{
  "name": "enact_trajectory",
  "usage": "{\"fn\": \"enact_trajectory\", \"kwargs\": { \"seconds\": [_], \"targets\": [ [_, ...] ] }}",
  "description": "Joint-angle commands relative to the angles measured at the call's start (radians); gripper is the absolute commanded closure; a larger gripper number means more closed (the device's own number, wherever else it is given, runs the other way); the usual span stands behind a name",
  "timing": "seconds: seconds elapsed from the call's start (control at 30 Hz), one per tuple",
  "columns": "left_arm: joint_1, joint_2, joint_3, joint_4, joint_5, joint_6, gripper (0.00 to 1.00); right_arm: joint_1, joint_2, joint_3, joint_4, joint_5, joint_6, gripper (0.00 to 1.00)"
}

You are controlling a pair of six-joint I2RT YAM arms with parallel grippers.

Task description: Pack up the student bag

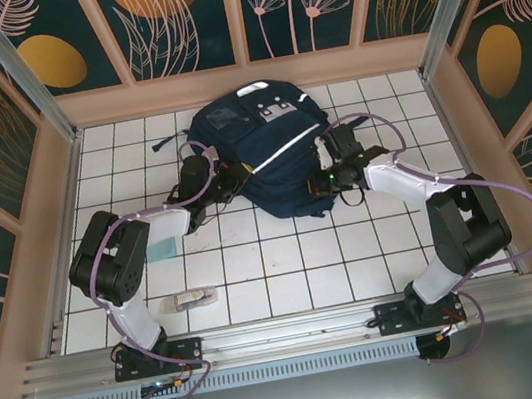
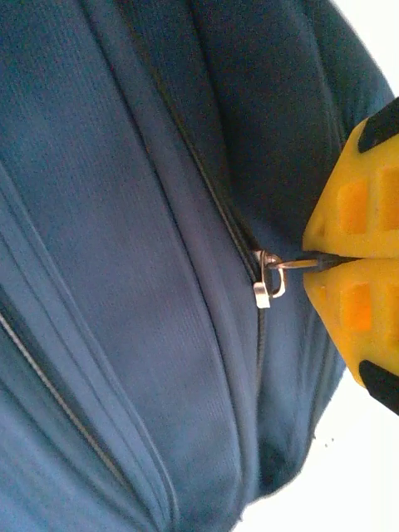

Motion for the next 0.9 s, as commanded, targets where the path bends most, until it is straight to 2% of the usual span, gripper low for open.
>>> {"fn": "enact_trajectory", "kwargs": {
  "seconds": [0.0,0.07,0.2,0.27,0.37,0.4,0.47,0.53,0.57,0.6,0.7,0.87],
  "targets": [
    [0.074,-0.045,0.031,-0.062,-0.060,0.091,1.00,-0.042,-0.018,0.016,-0.164,0.317,-0.094,1.00],
    [0.080,-0.045,0.038,-0.081,-0.063,0.108,1.00,-0.032,-0.019,0.015,-0.160,0.283,-0.111,1.00],
    [0.095,0.005,0.087,-0.072,-0.035,0.123,1.00,0.008,-0.022,-0.006,-0.125,0.070,-0.107,1.00],
    [0.103,0.053,0.165,-0.077,-0.014,0.139,0.98,0.058,-0.023,-0.015,-0.095,-0.023,-0.096,1.00],
    [0.115,0.137,0.298,-0.128,0.010,0.175,0.90,0.168,-0.012,-0.006,-0.026,-0.167,-0.078,1.00],
    [0.122,0.163,0.344,-0.150,0.021,0.185,0.83,0.204,-0.001,0.012,-0.002,-0.203,-0.067,1.00],
    [0.128,0.189,0.415,-0.184,0.037,0.199,0.61,0.255,0.024,0.048,0.054,-0.249,-0.038,1.00],
    [0.132,0.175,0.456,-0.245,0.015,0.240,0.31,0.285,0.054,0.081,0.129,-0.283,-0.014,1.00],
    [0.133,0.159,0.463,-0.277,-0.008,0.260,0.10,0.291,0.070,0.097,0.159,-0.272,-0.002,1.00],
    [0.136,0.132,0.459,-0.309,-0.038,0.279,0.01,0.293,0.091,0.115,0.182,-0.258,0.006,1.00],
    [0.140,0.028,0.382,-0.358,-0.129,0.289,0.01,0.293,0.135,0.145,0.232,-0.194,0.034,1.00],
    [0.141,-0.130,0.213,-0.362,-0.118,0.262,0.01,0.290,0.138,0.144,0.293,-0.139,0.048,1.00]
  ]
}}
